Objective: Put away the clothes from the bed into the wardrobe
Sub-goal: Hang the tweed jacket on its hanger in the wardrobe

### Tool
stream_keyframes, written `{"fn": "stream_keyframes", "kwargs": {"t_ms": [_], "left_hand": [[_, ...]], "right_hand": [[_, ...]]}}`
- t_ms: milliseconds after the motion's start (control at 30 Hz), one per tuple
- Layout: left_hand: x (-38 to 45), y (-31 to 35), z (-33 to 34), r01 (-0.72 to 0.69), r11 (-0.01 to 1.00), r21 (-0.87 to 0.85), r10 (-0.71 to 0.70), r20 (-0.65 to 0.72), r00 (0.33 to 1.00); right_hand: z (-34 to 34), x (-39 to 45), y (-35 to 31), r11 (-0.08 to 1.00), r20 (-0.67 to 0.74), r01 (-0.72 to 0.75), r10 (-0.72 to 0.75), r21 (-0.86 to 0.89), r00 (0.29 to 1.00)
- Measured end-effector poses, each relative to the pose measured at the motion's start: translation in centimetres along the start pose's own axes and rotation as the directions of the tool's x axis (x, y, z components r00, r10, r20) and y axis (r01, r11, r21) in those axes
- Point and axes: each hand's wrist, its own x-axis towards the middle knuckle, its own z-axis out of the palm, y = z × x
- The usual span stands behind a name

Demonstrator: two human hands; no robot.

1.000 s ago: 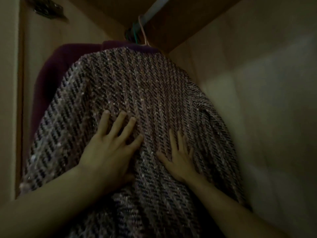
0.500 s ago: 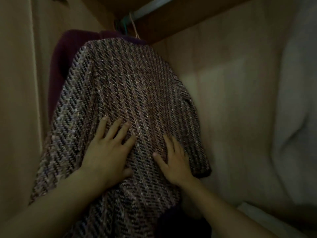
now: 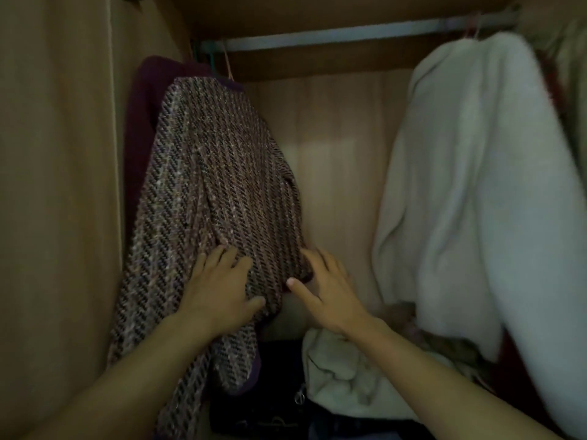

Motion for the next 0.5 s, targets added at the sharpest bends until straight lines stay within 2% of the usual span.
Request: {"fn": "stream_keyframes", "kwargs": {"t_ms": [167, 367, 500], "left_hand": [[-2.7, 1.9, -1.1, -0.041, 0.990, -0.133, 0.035, -0.049, 0.998], [-6.7, 5.3, -1.5, -0.003, 0.970, -0.241, 0.006, 0.014, 1.000], [-10.9, 8.0, -1.7, 0.027, 0.963, -0.266, -0.020, 0.027, 0.999]], "right_hand": [[-4.9, -4.9, -2.0, 0.997, 0.020, 0.000, 0.002, -0.073, 1.000], [-10.0, -10.9, -2.9, 0.983, 0.072, 0.044, -0.032, -0.181, 0.997], [-12.6, -14.7, -3.4, 0.979, 0.098, 0.065, -0.046, -0.194, 0.994]]}}
